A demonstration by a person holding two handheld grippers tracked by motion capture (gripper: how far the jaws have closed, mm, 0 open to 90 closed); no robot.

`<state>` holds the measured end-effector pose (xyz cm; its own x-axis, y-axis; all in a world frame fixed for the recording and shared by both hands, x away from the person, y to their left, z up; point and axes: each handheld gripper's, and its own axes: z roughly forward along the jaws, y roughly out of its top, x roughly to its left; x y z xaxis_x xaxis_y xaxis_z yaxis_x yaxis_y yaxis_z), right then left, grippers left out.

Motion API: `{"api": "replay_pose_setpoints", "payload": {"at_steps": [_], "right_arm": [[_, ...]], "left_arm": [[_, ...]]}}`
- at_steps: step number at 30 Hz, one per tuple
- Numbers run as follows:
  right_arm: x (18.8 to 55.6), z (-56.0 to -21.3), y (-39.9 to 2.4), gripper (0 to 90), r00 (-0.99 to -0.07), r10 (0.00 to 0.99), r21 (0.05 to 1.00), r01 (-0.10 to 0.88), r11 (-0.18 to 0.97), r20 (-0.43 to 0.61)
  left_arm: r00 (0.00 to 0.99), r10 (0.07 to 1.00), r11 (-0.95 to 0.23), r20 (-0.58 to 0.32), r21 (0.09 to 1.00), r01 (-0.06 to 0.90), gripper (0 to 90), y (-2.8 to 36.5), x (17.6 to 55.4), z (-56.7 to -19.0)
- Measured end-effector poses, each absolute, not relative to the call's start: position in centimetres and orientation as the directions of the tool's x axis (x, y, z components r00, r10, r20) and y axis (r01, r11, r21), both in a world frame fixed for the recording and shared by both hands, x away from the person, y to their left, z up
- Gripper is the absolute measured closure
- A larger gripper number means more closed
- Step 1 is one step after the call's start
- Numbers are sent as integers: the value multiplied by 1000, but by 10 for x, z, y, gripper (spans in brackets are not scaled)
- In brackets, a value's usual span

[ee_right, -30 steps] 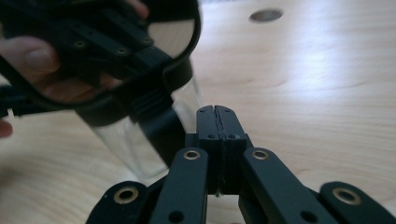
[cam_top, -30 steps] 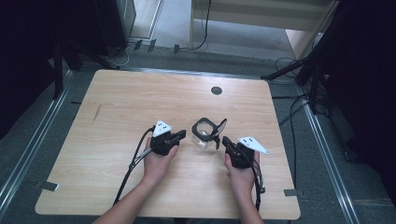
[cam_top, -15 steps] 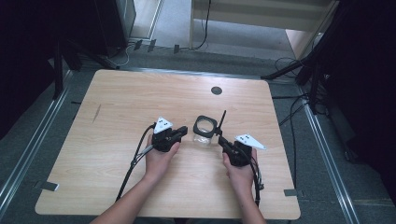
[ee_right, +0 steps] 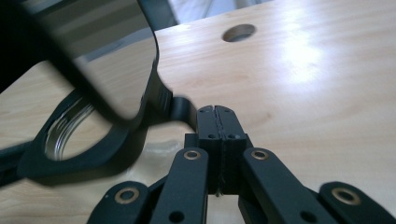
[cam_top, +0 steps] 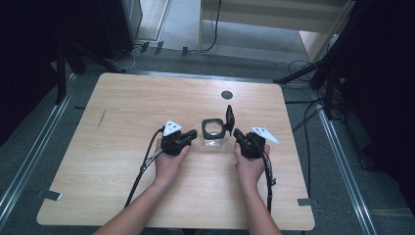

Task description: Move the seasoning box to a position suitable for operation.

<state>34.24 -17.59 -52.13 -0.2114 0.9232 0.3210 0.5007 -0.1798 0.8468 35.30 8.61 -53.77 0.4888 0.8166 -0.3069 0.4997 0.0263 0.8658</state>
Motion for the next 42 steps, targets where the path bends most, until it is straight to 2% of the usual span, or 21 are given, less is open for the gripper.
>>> {"api": "replay_pose_setpoints", "payload": {"at_steps": [4,9,11,17,18,21,28,31,33,42], "right_arm": [[316,-531,-154,900,-211,937,853,503,-140,278],[310,-534,-145,900,-163,948,838,525,-151,274],[310,-534,-141,900,-149,945,824,540,-170,292],[314,-528,-139,900,-133,948,823,540,-175,289],[316,-527,-139,900,-140,948,823,542,-169,287],[318,-527,-137,900,-134,955,833,532,-155,263],[323,-530,-136,900,-135,955,839,521,-159,265],[326,-531,-135,900,-171,944,841,518,-156,281],[328,-532,-132,900,-222,937,852,509,-126,271],[324,-533,-117,900,-284,921,864,494,-99,268]], "left_arm": [[473,839,21,-268,885,465,864,83,376,-532],[463,837,35,-292,872,487,880,83,396,-530],[500,810,18,-308,864,502,892,79,410,-531],[600,733,-30,-321,866,500,900,74,418,-535],[622,731,-70,-281,875,479,900,71,416,-535],[639,721,-91,-266,879,468,900,70,410,-534],[617,741,-68,-264,885,461,900,78,390,-536],[622,736,-64,-268,887,458,900,81,380,-536],[598,755,-60,-267,881,469,900,85,369,-536],[504,821,-4,-268,880,474,897,98,335,-536]]}}
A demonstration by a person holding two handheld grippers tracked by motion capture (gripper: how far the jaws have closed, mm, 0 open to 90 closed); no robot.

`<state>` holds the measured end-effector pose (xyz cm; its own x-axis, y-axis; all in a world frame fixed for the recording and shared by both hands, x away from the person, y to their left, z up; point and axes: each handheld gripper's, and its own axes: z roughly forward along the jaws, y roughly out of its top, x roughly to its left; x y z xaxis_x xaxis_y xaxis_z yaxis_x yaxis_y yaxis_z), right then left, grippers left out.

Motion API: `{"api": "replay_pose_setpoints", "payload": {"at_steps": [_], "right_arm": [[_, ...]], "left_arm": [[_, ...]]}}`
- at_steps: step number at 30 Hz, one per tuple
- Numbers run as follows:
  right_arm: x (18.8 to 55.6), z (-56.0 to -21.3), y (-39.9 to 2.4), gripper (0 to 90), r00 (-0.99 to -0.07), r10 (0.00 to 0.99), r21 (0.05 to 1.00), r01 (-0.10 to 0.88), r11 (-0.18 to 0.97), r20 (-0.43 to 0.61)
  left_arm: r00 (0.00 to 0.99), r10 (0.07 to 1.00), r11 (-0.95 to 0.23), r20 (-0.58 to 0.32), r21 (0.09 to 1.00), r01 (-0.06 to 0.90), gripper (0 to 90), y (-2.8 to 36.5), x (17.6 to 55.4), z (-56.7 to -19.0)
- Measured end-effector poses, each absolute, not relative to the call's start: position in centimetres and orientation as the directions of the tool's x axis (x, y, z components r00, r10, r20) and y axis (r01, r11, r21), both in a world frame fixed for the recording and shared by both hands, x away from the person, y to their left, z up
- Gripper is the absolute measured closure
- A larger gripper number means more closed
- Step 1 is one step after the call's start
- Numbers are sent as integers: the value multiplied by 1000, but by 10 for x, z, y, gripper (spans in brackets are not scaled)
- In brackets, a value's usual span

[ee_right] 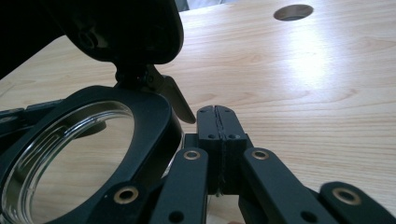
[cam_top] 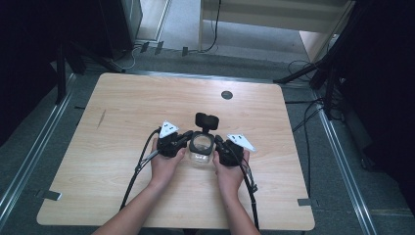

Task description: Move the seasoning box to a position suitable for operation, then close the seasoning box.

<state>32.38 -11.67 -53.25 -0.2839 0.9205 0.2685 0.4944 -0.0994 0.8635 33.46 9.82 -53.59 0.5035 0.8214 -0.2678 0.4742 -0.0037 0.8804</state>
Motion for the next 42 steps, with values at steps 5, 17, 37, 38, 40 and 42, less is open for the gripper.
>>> {"api": "replay_pose_setpoints", "payload": {"at_steps": [5,17,37,38,40,42], "right_arm": [[325,-529,-121,900,-302,920,872,483,-77,249],[353,-471,-140,900,-368,902,905,421,-56,227],[342,-439,-107,900,-537,830,919,384,84,149],[337,-441,-107,900,-545,828,921,378,100,134],[328,-446,-107,900,-554,824,920,374,118,120],[321,-452,-107,900,-559,820,918,378,119,124]], "left_arm": [[505,822,1,-264,887,462,891,110,323,-535],[630,725,-66,-279,882,467,900,124,272,-543],[696,676,-119,-241,896,427,900,89,272,-544],[697,675,-120,-242,896,428,900,89,272,-544],[693,678,-115,-244,896,429,900,88,271,-544],[695,676,-114,-246,896,429,900,88,271,-545]]}}
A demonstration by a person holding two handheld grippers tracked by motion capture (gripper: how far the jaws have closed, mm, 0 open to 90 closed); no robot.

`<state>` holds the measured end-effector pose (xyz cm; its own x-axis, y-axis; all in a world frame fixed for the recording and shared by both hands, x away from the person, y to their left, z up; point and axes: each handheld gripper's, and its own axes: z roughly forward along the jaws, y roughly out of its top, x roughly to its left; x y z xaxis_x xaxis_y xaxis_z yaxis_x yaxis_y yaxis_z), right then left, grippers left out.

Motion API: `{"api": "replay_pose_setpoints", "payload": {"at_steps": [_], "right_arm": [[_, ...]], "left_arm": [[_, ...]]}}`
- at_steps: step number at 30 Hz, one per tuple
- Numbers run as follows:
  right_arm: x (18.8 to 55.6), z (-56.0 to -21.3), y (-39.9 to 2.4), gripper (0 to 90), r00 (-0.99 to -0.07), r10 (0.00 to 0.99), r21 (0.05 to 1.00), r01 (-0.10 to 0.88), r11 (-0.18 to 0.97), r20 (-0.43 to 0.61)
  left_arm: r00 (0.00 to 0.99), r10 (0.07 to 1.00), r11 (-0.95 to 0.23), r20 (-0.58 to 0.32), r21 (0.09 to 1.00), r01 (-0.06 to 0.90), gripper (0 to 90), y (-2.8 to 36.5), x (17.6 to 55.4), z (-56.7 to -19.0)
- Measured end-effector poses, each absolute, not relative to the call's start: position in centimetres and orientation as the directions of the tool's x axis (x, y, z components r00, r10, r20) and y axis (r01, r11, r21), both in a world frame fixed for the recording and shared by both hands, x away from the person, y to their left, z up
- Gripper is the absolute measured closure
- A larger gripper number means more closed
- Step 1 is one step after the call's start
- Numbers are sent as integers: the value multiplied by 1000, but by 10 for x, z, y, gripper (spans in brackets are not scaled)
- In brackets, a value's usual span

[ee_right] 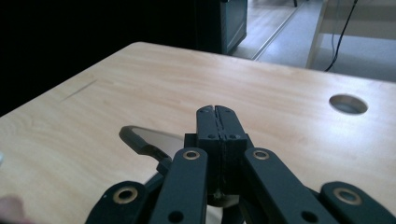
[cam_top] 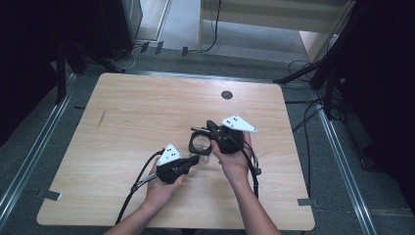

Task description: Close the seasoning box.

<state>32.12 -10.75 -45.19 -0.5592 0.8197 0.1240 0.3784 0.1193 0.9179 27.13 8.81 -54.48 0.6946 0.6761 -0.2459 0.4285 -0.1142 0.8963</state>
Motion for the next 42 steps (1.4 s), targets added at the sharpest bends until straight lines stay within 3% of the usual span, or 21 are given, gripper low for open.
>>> {"api": "replay_pose_setpoints", "payload": {"at_steps": [8,14,17,19,20,21,22,23,28,34,42], "right_arm": [[298,-493,-117,899,-570,810,904,407,133,138],[297,-490,-120,884,-557,817,905,409,115,147],[297,-487,-126,817,-545,827,918,384,98,140],[297,-485,-133,667,-529,839,928,363,87,129],[297,-482,-142,502,-517,846,933,352,70,132],[297,-482,-142,502,-517,846,933,352,70,132],[297,-481,-147,433,-510,850,933,354,64,135],[297,-480,-154,358,-505,852,933,355,56,141],[294,-480,-177,175,-475,867,926,375,42,153],[287,-486,-203,144,-451,880,919,391,46,148],[274,-501,-242,147,-389,905,905,424,9,173]], "left_arm": [[693,677,-109,-248,897,428,900,88,271,-546],[692,678,-101,-247,901,421,900,91,270,-545],[694,679,-101,-240,906,411,899,100,267,-543],[693,684,-104,-227,910,401,891,108,265,-542],[686,692,-98,-223,913,396,853,121,264,-541],[686,692,-98,-223,913,396,818,121,264,-541],[681,698,-92,-221,915,392,818,130,265,-541],[676,702,-87,-225,915,395,755,135,265,-541],[623,740,-37,-253,910,414,410,169,265,-534],[600,762,-26,-246,913,407,171,211,257,-533],[516,823,-10,-235,904,427,167,261,246,-540]]}}
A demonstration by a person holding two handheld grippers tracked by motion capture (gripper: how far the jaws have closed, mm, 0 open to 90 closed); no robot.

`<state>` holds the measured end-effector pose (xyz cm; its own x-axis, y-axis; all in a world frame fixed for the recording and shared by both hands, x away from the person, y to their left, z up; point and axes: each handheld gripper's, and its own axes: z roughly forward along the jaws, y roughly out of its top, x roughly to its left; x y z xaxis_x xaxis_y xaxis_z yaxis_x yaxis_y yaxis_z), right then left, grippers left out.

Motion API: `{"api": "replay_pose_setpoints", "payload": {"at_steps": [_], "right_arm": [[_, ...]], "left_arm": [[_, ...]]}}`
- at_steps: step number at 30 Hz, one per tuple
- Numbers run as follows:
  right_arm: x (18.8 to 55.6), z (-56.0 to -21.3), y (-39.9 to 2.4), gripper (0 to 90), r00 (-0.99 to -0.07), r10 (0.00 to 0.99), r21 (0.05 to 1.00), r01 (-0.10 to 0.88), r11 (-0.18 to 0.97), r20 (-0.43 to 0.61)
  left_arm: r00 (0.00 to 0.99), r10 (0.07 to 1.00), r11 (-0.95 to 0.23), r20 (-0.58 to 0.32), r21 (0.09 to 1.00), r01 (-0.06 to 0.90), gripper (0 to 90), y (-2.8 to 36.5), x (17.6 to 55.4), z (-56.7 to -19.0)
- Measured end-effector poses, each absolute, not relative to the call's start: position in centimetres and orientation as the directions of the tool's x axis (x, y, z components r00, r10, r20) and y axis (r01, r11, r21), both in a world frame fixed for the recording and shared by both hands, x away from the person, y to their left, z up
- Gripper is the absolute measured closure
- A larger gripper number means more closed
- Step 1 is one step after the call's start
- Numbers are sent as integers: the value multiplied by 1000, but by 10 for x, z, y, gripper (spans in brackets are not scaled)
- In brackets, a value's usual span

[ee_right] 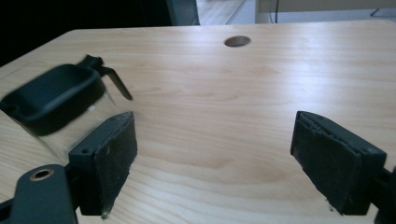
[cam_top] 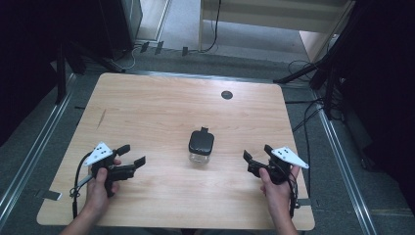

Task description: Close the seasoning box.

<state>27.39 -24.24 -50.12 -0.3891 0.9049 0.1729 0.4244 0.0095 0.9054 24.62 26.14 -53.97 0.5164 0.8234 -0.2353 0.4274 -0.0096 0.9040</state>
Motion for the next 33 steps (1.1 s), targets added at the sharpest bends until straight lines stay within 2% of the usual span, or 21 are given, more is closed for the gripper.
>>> {"api": "replay_pose_setpoints", "payload": {"at_steps": [4,11,17,20,25,28,33], "right_arm": [[262,-509,-269,147,-346,924,901,434,3,164],[243,-526,-304,147,-292,942,886,463,-13,166],[223,-534,-336,149,-233,956,872,487,-44,179],[216,-536,-345,153,-224,961,869,494,-32,163],[206,-545,-348,153,-238,960,860,510,-8,150],[206,-547,-343,154,-257,958,861,508,24,125],[205,-547,-348,158,-240,957,859,512,-18,163]], "left_arm": [[448,871,-23,-199,897,442,169,278,240,-543],[373,909,6,-185,902,432,168,316,228,-541],[297,947,-18,-122,903,430,168,349,216,-545],[280,948,17,-150,904,427,168,364,215,-547],[273,944,51,-183,901,431,168,366,218,-549],[269,950,28,-156,904,427,168,363,217,-550],[281,949,8,-143,901,434,168,359,219,-551]]}}
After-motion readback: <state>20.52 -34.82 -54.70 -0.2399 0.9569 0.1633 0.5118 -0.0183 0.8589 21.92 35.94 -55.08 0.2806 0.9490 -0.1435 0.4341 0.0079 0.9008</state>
